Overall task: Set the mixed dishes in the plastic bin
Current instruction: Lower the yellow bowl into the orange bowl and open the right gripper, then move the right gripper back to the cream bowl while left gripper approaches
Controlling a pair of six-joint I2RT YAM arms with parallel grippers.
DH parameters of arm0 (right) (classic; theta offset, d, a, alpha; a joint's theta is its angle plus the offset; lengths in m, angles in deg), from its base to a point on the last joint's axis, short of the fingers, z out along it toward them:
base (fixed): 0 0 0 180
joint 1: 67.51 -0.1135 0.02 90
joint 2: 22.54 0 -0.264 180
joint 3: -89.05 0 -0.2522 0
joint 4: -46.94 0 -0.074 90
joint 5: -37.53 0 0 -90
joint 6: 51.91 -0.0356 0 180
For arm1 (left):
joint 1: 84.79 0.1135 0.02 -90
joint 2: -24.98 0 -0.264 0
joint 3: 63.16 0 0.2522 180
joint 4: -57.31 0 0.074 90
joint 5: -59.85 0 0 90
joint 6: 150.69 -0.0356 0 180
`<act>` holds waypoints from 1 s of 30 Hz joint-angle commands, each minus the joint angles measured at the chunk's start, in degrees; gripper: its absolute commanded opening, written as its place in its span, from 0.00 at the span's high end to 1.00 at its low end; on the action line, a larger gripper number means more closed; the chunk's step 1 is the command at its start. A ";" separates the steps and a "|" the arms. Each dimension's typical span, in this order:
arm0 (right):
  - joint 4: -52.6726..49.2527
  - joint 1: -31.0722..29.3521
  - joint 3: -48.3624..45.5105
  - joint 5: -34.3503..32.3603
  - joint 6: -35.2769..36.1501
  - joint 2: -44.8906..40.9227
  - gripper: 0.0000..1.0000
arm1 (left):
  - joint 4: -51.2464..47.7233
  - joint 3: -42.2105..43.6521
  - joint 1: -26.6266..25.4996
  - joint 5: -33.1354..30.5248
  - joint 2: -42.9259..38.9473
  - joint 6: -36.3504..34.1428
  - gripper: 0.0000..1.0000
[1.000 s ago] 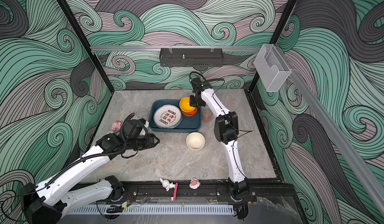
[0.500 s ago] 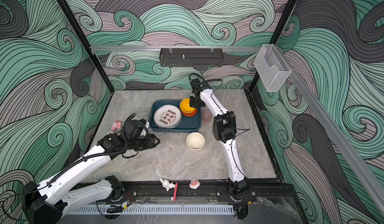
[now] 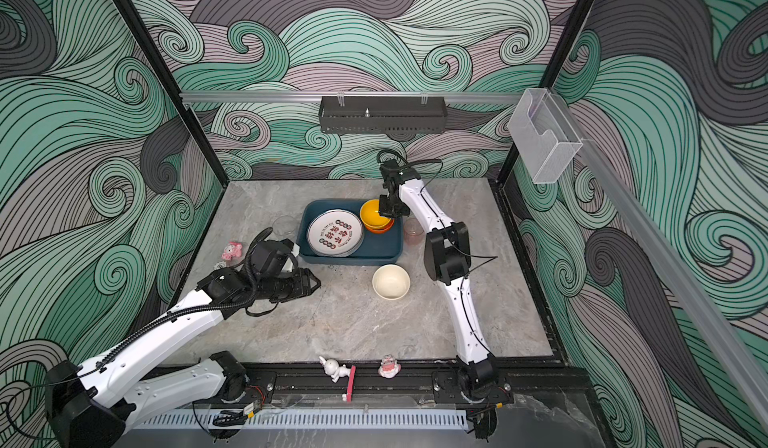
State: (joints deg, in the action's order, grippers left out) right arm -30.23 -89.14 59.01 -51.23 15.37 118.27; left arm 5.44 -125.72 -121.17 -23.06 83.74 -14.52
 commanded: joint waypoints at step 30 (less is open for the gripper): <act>-1.51 -0.45 -4.16 -1.87 0.39 -11.97 0.66 | 0.82 -0.03 0.87 0.21 -2.16 0.64 0.43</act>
State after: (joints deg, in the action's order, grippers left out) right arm -30.87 -89.18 56.23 -52.54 15.19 111.39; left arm 5.90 -125.09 -120.80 -23.04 82.60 -13.62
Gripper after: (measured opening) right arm 0.339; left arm 0.564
